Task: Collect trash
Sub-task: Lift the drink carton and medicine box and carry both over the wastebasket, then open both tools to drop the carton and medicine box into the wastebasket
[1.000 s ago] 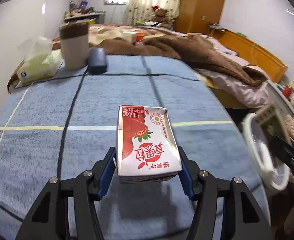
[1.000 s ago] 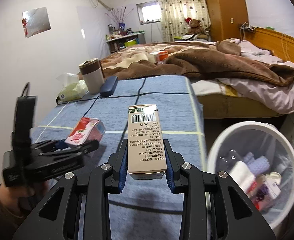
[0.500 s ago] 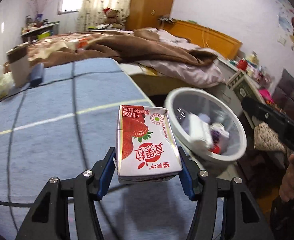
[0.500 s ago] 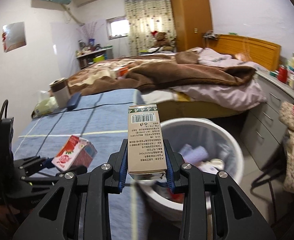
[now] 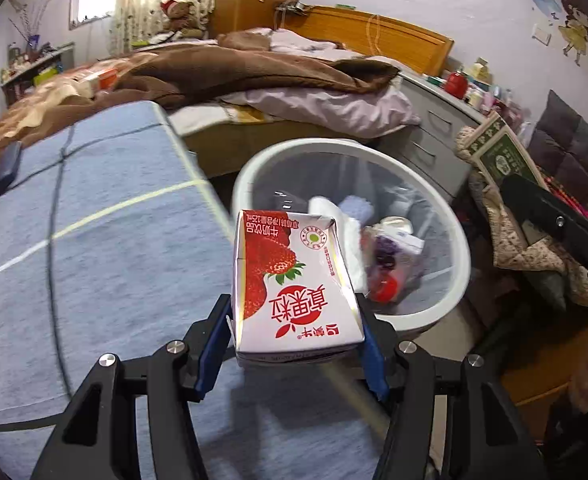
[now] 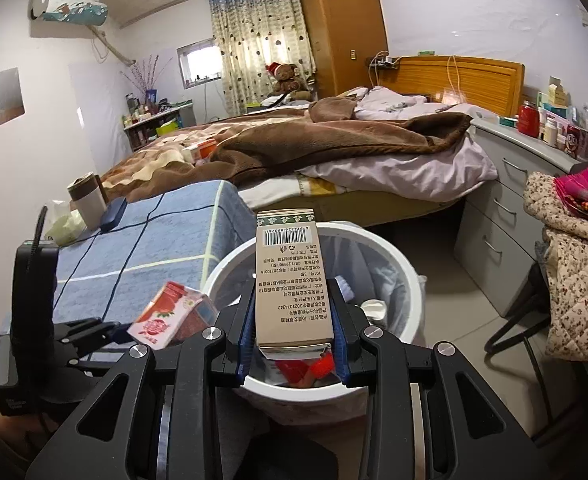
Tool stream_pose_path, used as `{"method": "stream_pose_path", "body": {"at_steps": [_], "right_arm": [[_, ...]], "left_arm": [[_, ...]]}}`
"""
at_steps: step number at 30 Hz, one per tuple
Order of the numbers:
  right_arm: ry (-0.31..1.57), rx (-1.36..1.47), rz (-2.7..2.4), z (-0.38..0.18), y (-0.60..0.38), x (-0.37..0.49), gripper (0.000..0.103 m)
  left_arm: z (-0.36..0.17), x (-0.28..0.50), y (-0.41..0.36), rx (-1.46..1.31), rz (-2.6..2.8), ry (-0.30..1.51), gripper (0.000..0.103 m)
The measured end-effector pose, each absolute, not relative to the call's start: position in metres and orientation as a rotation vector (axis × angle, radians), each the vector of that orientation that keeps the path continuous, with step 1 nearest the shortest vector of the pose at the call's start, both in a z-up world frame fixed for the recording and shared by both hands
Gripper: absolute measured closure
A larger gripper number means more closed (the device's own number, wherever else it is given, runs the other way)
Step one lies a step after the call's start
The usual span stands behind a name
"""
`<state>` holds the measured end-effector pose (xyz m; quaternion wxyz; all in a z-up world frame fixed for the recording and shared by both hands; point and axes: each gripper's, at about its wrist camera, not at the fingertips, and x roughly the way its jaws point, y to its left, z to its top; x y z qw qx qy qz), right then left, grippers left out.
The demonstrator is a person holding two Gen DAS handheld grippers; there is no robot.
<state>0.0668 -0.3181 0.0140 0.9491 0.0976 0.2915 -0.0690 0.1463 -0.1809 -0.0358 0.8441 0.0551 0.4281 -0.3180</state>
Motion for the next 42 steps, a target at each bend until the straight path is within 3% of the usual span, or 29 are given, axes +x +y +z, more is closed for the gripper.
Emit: {"method": "stream_pose_path", "body": {"at_steps": [31, 34, 36, 37, 38, 42], "right_arm": [[0.690, 0.257, -0.156, -0.015, -0.369, 0.094, 0.069], [0.703, 0.252, -0.173, -0.017, -0.370, 0.096, 0.068], [0.702, 0.257, -0.183, -0.017, -0.374, 0.097, 0.061], [0.702, 0.267, -0.178, -0.017, -0.375, 0.097, 0.048], [0.702, 0.273, -0.174, -0.017, -0.375, 0.097, 0.042], [0.697, 0.271, -0.191, -0.016, -0.375, 0.095, 0.042]], "left_arm": [[0.000, 0.160, -0.233, 0.126, -0.680, 0.785, 0.043], [-0.002, 0.163, -0.233, 0.108, -0.681, 0.798, 0.037], [-0.002, 0.163, -0.232, 0.102, -0.680, 0.795, 0.036], [-0.001, 0.163, -0.231, 0.101, -0.679, 0.790, 0.034], [0.000, 0.163, -0.230, 0.100, -0.676, 0.786, 0.031], [0.003, 0.161, -0.225, 0.097, -0.656, 0.772, 0.029]]}}
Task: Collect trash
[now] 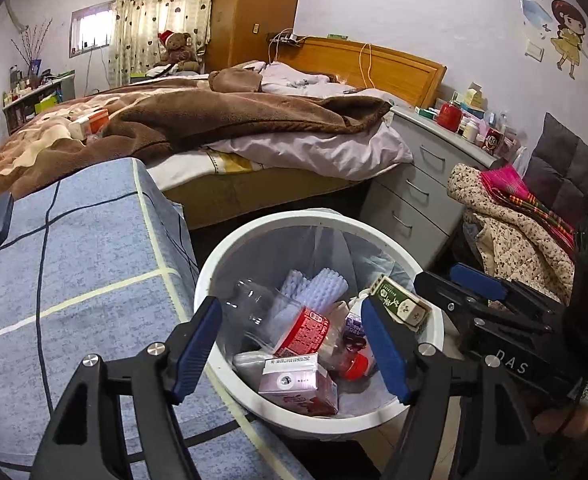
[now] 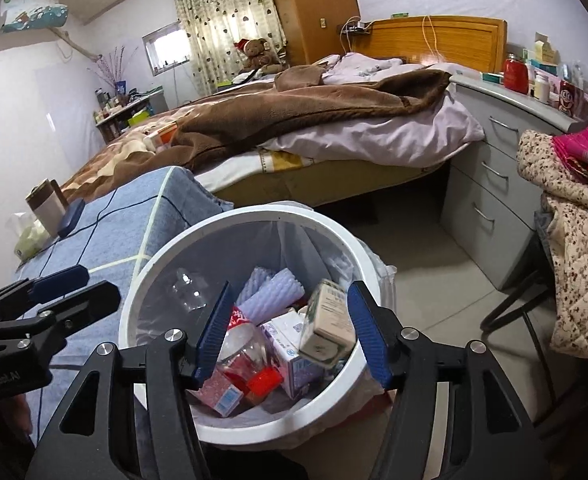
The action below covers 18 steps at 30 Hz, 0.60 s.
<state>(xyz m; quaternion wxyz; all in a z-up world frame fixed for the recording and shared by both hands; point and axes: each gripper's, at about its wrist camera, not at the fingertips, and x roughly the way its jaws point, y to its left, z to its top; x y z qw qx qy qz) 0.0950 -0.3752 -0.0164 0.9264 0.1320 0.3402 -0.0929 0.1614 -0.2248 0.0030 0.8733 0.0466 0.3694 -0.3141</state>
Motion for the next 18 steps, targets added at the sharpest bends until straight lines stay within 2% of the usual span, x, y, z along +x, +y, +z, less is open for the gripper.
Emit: {"method": "stream_pose_path", "body": {"at_steps": [18], "right_arm": [[0.614, 0.219, -0.170, 0.006, -0.341, 0.064, 0.042]], "left_arm": [[0.022, 0.131, -0.178, 0.066, -0.586, 0.709, 0.029]]}}
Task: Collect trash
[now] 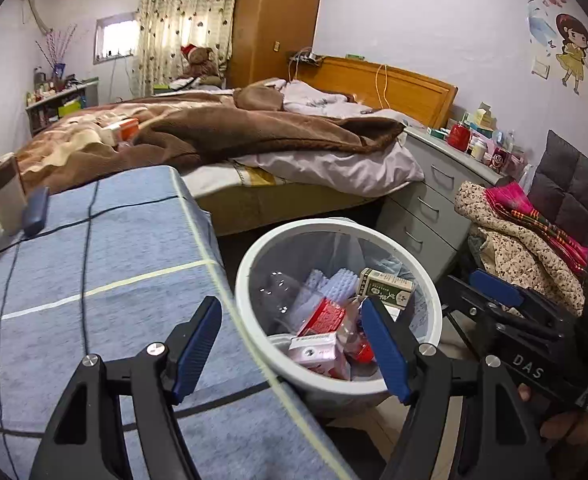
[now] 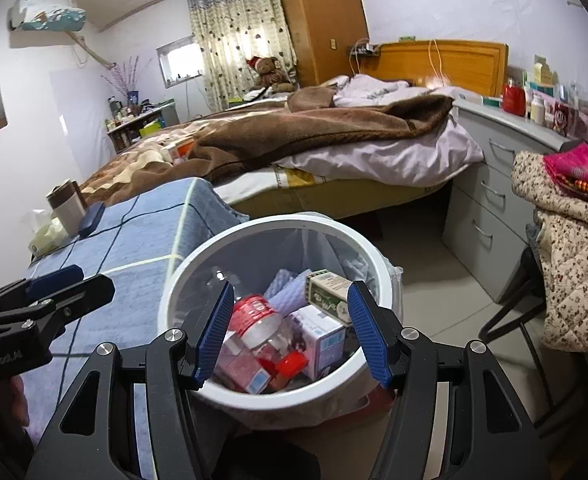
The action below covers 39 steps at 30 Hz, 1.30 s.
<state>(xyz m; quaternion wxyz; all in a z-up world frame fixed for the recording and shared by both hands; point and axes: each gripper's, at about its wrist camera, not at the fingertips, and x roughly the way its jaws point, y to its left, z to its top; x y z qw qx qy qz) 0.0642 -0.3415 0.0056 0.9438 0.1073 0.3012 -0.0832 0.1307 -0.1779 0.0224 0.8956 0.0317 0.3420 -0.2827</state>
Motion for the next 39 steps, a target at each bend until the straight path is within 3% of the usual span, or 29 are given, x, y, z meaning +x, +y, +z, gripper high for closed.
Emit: {"method": "stream_pose_path", "body": {"at_steps": [24, 39], "right_arm": [[0.537, 0.157, -0.245, 0.000, -0.287, 0.005, 0.041], [0.530, 0.150, -0.254, 0.001, -0.278, 0.000, 0.041]], "left_arm": [[0.016, 0.044, -0.133, 0.139, -0.387, 0.560, 0.024], [0.014, 0.037, -0.129, 0.125, -0.387, 0.556, 0.023]]}}
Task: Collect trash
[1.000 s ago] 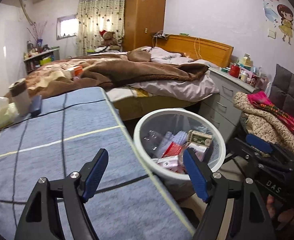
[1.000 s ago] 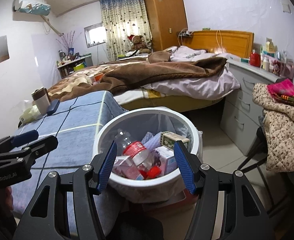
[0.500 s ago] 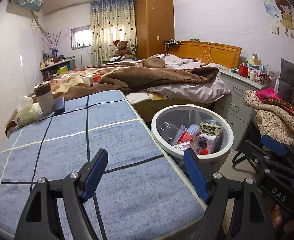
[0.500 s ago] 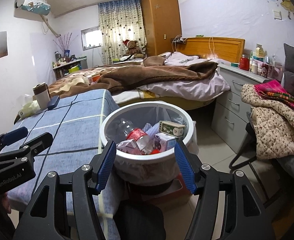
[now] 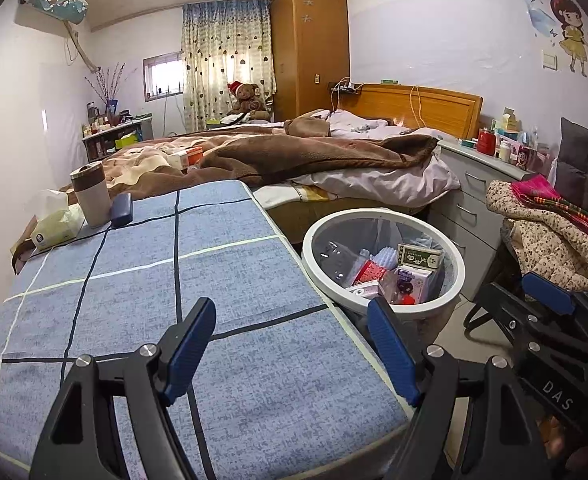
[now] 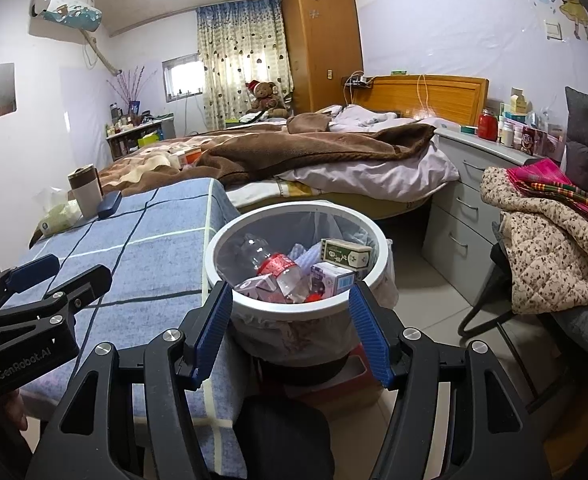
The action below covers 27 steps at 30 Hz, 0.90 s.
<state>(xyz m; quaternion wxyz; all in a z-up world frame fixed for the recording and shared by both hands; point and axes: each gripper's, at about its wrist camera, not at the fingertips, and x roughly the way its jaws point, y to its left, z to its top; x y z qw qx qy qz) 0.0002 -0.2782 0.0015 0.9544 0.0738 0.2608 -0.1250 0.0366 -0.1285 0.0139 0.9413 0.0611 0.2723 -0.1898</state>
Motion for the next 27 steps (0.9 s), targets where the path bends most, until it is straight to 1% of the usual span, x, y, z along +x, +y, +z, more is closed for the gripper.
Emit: {"method": "stream_pose_path", "body": {"at_steps": [27], "right_arm": [[0.522, 0.150, -0.251, 0.0039, -0.2729, -0.0023, 0.041]], "left_arm": [[0.0181, 0.0321, -0.1277, 0.110, -0.382, 0.550, 0.023]]}}
